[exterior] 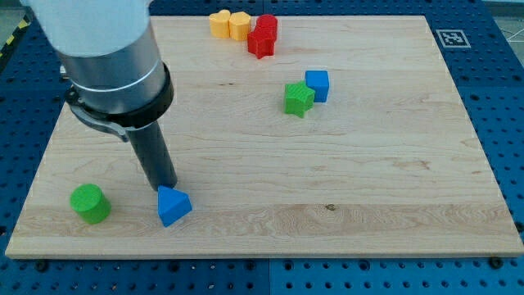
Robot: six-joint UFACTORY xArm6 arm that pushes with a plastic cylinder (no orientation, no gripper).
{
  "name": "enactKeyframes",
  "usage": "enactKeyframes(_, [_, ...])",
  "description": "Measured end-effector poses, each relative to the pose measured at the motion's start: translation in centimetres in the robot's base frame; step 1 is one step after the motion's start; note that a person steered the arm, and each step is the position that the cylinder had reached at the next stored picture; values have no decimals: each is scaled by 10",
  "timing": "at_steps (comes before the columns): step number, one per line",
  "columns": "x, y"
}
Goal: Slide the blue triangle slightly left
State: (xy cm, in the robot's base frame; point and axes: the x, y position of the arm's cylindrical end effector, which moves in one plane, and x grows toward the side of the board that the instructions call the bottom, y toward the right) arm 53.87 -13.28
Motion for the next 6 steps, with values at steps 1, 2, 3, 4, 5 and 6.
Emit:
enactKeyframes(1, [0,29])
enactKeyframes(2, [5,77])
enactKeyframes(3, [31,78])
enactKeyframes(4, [37,46])
enactKeyframes(5, [37,18])
enactKeyframes(6, [37,-1])
